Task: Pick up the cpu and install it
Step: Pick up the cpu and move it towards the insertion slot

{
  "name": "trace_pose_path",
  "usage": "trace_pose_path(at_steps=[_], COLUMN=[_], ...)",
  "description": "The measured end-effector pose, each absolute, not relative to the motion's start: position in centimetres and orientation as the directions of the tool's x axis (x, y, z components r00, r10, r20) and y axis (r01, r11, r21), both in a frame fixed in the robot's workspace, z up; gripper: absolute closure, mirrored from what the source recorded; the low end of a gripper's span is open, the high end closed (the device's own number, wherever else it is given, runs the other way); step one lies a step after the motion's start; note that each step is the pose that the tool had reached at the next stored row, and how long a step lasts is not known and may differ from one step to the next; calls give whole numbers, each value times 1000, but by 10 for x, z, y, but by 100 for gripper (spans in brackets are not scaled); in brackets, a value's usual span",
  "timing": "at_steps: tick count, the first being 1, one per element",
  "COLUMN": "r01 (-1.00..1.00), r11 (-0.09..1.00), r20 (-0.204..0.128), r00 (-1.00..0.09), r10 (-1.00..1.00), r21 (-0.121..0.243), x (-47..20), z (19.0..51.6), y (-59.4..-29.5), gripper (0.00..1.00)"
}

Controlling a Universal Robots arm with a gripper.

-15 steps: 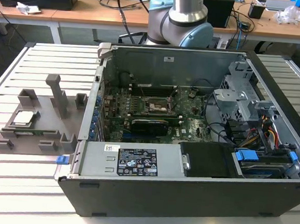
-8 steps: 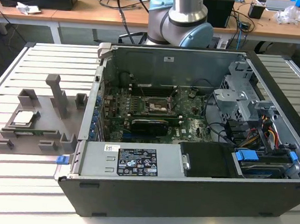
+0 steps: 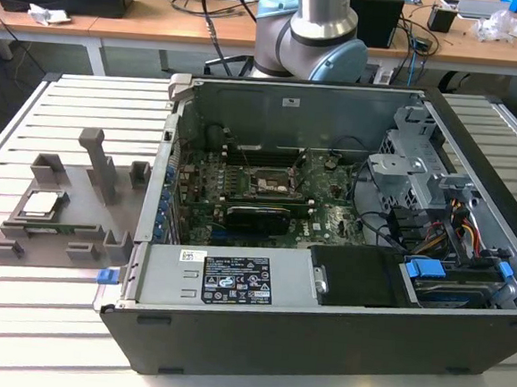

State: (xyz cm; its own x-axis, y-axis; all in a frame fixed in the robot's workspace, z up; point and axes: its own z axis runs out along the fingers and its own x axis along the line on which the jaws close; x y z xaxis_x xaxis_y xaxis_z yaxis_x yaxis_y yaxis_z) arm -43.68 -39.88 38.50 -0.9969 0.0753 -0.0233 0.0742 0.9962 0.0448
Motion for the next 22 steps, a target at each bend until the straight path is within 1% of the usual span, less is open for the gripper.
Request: trace_pose_path(at_steps=[7, 8, 9, 10, 12, 13, 14, 16, 17, 19, 22], r01=[74, 74, 74, 74, 74, 74, 74, 74, 73, 66, 25], r11=[996, 996, 996, 996, 996, 996, 996, 996, 997, 998, 1000], r20=[-23, -23, -23, -23, -23, -23, -23, -23, -25, -26, -26], r00=[-997, -997, -997, -997, -997, -997, -997, -997, -997, -997, -999], r10=[75, 75, 75, 75, 75, 75, 75, 75, 74, 66, 25], r21=[45, 45, 45, 45, 45, 45, 45, 44, 29, 14, 13], x=[-437, -437, -437, -437, -438, -438, -438, -438, -438, -438, -438], z=[385, 385, 385, 385, 385, 385, 385, 385, 385, 385, 384], y=[-399, -399, -399, -399, -399, -399, -399, -399, -399, -399, -398], gripper=[89, 83, 71, 65, 40, 40, 34, 34, 34, 34, 34])
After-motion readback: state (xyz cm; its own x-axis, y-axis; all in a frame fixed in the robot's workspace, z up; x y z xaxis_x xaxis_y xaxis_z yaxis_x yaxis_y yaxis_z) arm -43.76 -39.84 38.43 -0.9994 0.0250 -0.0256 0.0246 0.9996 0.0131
